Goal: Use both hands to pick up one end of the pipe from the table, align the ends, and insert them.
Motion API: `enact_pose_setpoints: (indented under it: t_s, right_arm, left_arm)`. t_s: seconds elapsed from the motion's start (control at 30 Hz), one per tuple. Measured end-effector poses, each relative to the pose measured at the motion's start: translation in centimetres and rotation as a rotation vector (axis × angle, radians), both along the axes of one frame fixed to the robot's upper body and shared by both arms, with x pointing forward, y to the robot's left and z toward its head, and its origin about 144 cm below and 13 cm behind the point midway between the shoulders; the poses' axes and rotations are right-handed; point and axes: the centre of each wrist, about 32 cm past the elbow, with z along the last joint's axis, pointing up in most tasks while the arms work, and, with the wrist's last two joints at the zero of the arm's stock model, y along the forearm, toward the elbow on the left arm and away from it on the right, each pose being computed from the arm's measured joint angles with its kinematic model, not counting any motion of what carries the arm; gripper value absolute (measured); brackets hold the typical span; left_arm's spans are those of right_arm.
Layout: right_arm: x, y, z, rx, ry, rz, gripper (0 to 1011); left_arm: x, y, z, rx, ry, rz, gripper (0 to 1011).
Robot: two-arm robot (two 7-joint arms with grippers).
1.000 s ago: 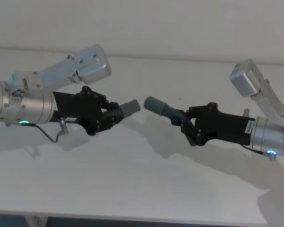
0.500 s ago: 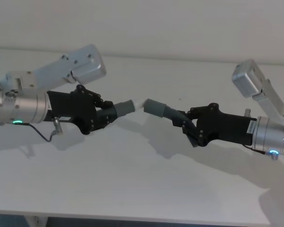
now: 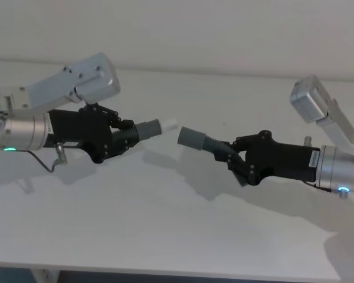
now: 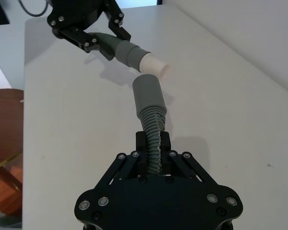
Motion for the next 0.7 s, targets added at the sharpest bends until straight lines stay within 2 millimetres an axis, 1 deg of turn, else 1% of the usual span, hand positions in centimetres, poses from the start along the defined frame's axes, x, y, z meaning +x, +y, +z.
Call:
enact_pose_setpoints:
  t_s: [0.7]
  right_arm:
    - [0.6,-0.3,0.0,0.031,0.02,0.077,156]
  left_arm:
    - [0.1,1.6,0.0,0.003,-0.033,-0.1,305]
